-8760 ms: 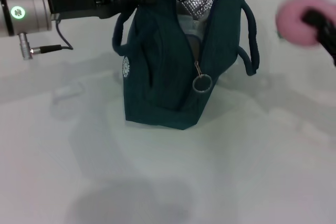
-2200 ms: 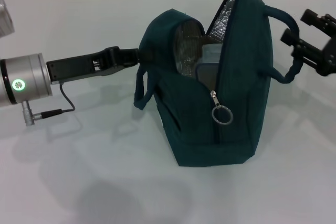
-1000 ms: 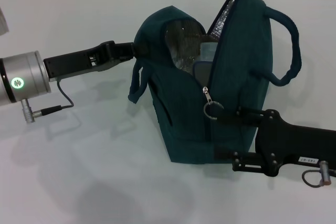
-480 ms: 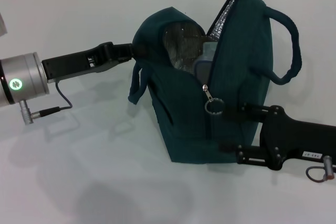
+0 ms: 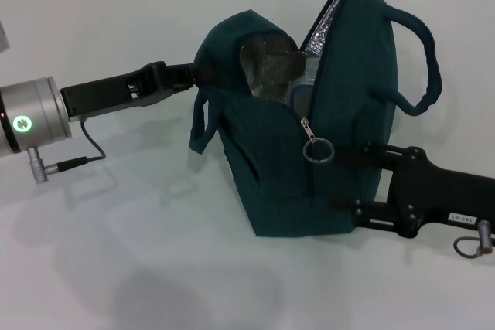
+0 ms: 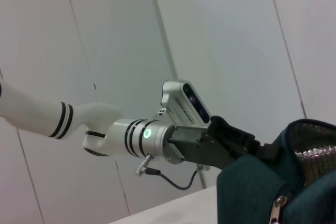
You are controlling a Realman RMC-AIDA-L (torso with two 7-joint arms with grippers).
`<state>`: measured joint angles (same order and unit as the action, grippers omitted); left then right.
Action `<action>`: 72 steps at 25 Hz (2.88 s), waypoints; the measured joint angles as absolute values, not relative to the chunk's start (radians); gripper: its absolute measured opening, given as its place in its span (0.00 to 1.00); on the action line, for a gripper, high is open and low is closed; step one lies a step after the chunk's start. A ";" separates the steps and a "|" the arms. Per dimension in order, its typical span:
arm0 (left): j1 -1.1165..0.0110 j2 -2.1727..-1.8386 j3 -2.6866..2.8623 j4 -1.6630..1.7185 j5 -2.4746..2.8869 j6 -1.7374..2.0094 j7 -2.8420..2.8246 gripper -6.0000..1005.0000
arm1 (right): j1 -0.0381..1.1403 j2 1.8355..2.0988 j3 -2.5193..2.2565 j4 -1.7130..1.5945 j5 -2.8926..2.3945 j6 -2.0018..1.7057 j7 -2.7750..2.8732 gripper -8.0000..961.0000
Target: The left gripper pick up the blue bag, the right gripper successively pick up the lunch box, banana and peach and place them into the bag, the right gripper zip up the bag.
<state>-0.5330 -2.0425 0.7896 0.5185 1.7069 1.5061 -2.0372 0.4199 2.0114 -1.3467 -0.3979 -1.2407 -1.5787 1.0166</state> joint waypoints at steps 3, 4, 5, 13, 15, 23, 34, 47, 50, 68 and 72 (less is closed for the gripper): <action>-0.534 -2.045 0.788 0.517 1.707 1.505 -2.037 0.16 | 0.424 2.013 -1.339 -0.398 -1.239 -1.569 1.010 0.72; -0.534 -2.045 0.788 0.517 1.707 1.505 -2.037 0.16 | 0.425 2.014 -1.337 -0.398 -1.237 -1.564 1.007 0.72; -0.535 -2.047 0.788 0.517 1.707 1.505 -2.037 0.16 | 0.429 2.015 -1.337 -0.398 -1.237 -1.558 1.004 0.72; -0.537 -2.051 0.788 0.516 1.707 1.505 -2.033 0.16 | 0.464 2.023 -1.348 -0.393 -1.239 -1.552 1.003 0.70; -0.537 -2.051 0.788 0.515 1.707 1.505 -2.030 0.16 | 0.471 2.023 -1.348 -0.390 -1.239 -1.553 1.006 0.69; -0.533 -2.051 0.788 0.514 1.707 1.508 -2.026 0.17 | 0.478 2.024 -1.360 -0.388 -1.235 -1.546 1.011 0.67; -0.532 -2.058 0.793 0.514 1.707 1.524 -2.026 0.17 | 0.473 2.028 -1.360 -0.373 -1.185 -1.520 1.012 0.34; -0.534 -2.063 0.791 0.515 1.707 1.549 -2.026 0.18 | 0.473 2.026 -1.364 -0.347 -1.181 -1.516 1.046 0.02; -0.537 -2.063 0.792 0.514 1.698 1.550 -2.026 0.18 | 0.470 2.023 -1.364 -0.335 -1.180 -1.515 1.053 0.01; -0.545 -2.064 0.790 0.514 1.692 1.559 -2.024 0.19 | 0.483 2.026 -1.401 -0.332 -1.178 -1.499 1.063 0.07; -0.545 -2.064 0.790 0.514 1.688 1.559 -2.019 0.20 | 0.494 2.026 -1.401 -0.326 -1.180 -1.498 1.063 0.09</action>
